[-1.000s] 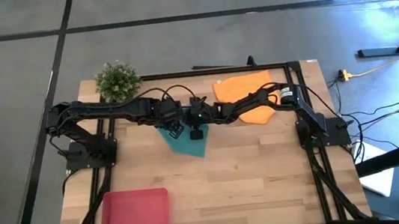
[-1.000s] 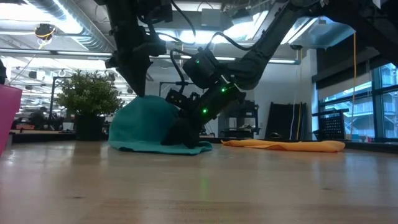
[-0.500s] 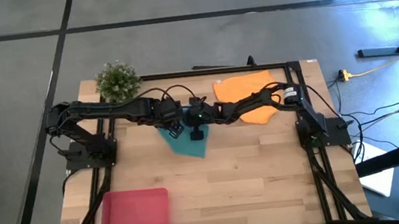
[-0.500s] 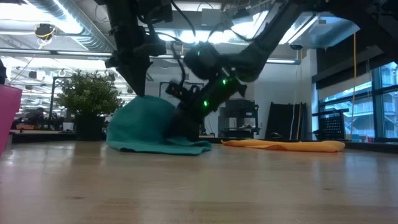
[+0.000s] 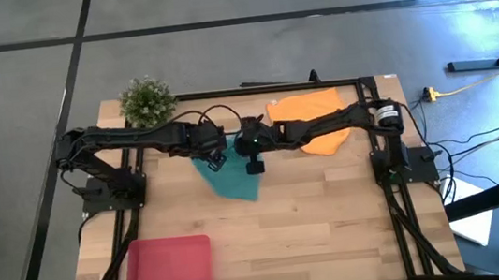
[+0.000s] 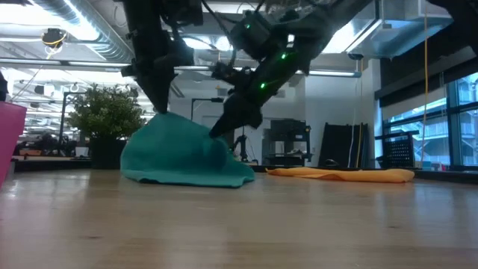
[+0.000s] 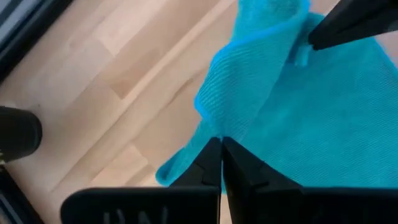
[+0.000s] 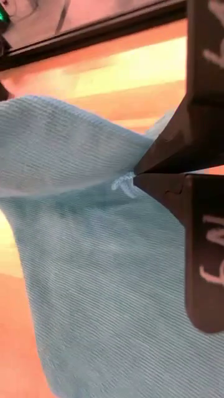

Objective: Roll microfiber towels into tight, uniform cylinder then place into a basket
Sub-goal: Fold the blue microfiber towel

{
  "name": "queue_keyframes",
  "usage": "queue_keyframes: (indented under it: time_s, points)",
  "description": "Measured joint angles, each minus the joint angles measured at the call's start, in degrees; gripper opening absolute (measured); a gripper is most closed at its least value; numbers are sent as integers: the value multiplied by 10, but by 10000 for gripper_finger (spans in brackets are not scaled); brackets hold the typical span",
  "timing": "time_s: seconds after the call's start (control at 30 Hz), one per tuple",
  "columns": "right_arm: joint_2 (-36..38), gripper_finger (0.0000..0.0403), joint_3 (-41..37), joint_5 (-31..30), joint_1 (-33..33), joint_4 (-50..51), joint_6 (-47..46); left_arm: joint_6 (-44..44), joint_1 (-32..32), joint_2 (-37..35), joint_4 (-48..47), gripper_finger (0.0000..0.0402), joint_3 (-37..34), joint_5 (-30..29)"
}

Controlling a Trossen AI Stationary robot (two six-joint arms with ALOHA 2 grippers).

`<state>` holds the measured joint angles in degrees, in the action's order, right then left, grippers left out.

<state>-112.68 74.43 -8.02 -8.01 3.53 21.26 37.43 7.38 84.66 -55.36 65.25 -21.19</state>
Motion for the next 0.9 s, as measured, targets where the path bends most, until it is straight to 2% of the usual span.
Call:
queue_keyframes:
  time_s: [0.13,0.3,0.6,0.7,0.9]
  points:
    - [40,1,0,-9,0,60,1,11,-3,-35,-9,0,0,-21]
    - [92,0,0,-87,0,108,13,12,-7,-77,-12,0,1,-24]
    - [191,0,0,-174,0,157,35,12,-16,-108,-17,0,1,-38]
    - [226,0,0,-199,-1,156,48,10,-15,-108,-14,0,9,-60]
    - [283,0,0,-201,-8,156,76,-26,-15,-108,-11,0,53,-132]
